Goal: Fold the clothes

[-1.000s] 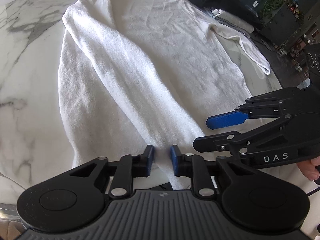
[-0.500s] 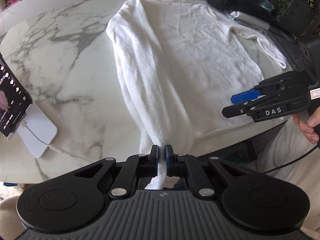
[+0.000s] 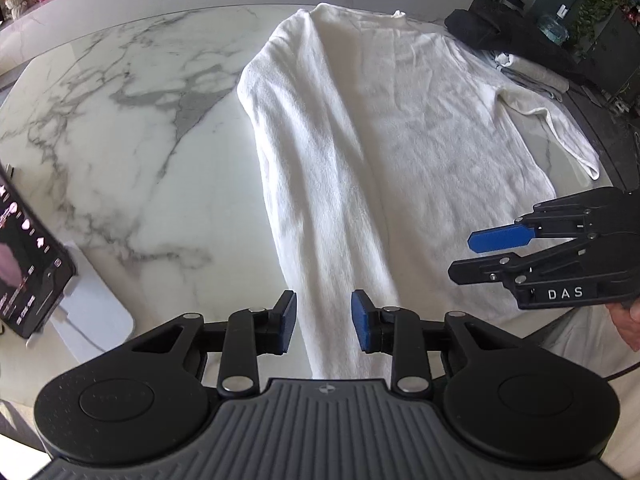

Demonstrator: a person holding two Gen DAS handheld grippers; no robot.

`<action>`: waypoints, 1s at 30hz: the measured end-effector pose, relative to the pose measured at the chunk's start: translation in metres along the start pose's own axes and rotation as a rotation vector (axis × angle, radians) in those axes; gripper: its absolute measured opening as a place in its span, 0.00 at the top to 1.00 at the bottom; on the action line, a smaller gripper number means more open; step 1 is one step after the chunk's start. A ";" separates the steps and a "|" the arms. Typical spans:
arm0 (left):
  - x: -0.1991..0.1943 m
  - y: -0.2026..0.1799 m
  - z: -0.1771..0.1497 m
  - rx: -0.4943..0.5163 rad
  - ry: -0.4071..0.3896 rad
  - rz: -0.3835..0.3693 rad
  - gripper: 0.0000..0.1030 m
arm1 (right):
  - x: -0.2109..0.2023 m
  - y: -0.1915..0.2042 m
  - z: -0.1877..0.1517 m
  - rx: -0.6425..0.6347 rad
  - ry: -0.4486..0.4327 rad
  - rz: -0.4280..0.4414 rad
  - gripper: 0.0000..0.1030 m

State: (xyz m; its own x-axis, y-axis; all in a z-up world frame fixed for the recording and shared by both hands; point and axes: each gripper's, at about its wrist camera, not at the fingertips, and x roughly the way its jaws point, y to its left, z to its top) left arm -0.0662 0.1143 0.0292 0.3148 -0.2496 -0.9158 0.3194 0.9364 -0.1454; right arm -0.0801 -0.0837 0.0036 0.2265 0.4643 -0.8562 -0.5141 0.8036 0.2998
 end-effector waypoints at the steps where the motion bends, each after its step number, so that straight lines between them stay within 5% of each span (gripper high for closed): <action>1: 0.006 -0.003 0.001 0.020 0.020 -0.003 0.87 | 0.003 0.002 0.001 0.010 0.002 0.013 0.62; 6: 0.021 -0.012 -0.007 0.099 0.081 0.004 0.90 | 0.018 0.013 0.003 0.054 0.022 0.070 0.68; 14: 0.026 0.005 -0.013 0.074 0.079 -0.020 0.91 | 0.036 0.030 0.010 0.077 0.060 0.103 0.69; 21: 0.025 0.010 -0.014 0.061 0.068 -0.041 0.92 | 0.043 0.046 0.008 0.047 0.073 0.060 0.98; 30: 0.026 0.003 -0.012 0.046 0.070 -0.027 0.91 | 0.025 0.034 0.004 0.018 0.106 -0.039 1.00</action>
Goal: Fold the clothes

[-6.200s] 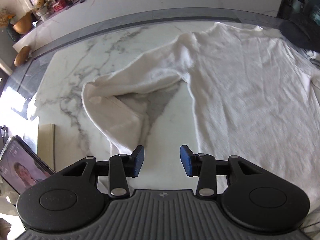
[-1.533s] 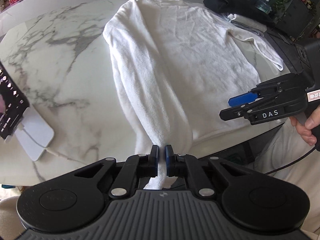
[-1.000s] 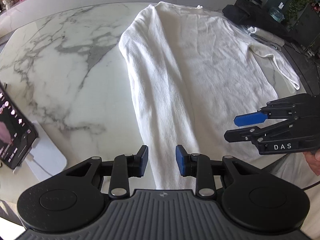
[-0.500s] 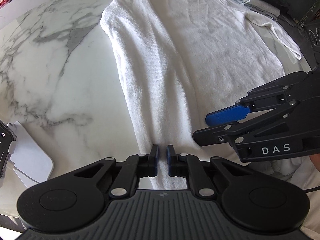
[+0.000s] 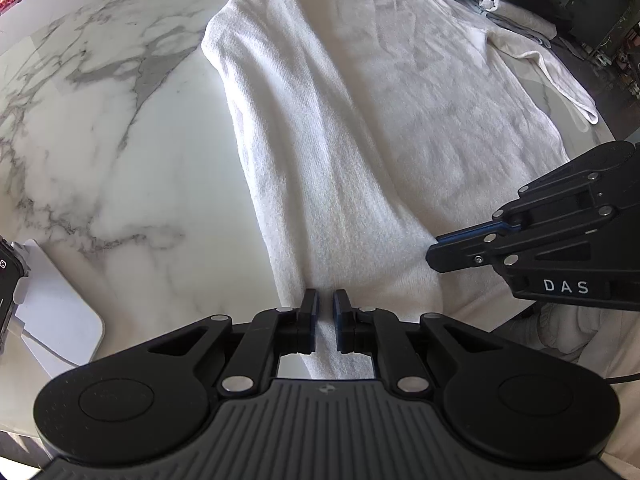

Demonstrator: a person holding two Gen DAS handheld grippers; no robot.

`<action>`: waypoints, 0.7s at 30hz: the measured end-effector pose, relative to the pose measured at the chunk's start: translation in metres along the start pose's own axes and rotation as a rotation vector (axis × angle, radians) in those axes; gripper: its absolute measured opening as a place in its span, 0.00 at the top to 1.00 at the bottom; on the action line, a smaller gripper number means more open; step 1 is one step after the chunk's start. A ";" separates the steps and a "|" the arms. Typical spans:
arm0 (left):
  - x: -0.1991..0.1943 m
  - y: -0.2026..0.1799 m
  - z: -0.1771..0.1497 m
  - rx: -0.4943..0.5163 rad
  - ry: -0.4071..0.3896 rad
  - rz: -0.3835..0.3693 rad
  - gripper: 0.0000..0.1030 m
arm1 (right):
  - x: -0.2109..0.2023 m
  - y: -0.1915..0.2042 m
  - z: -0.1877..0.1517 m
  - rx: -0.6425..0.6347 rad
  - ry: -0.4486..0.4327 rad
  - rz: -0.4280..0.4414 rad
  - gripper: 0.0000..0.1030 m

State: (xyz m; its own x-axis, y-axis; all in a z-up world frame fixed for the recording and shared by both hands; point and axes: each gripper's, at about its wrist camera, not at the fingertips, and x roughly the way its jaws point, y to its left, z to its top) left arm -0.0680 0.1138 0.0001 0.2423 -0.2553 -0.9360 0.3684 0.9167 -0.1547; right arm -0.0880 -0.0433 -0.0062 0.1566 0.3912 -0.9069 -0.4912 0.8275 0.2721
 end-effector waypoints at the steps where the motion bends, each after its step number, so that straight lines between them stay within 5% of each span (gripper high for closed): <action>1: 0.000 0.000 0.000 -0.001 0.002 0.002 0.91 | 0.000 -0.001 -0.001 -0.007 0.003 -0.021 1.00; 3: 0.000 -0.001 0.001 0.000 0.001 0.009 0.91 | -0.001 -0.006 -0.005 -0.018 0.003 -0.056 1.00; 10: -0.015 -0.012 -0.001 0.021 -0.031 -0.001 0.91 | -0.018 -0.022 -0.015 0.028 -0.010 0.026 0.92; 21: -0.008 -0.032 -0.018 0.113 0.067 0.022 0.91 | -0.002 -0.004 -0.021 0.134 -0.012 0.182 0.90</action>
State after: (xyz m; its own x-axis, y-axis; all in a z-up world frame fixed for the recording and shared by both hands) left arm -0.0977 0.0915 0.0067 0.1922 -0.2114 -0.9583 0.4633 0.8804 -0.1013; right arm -0.1041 -0.0555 -0.0126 0.0861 0.5426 -0.8356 -0.3938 0.7889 0.4717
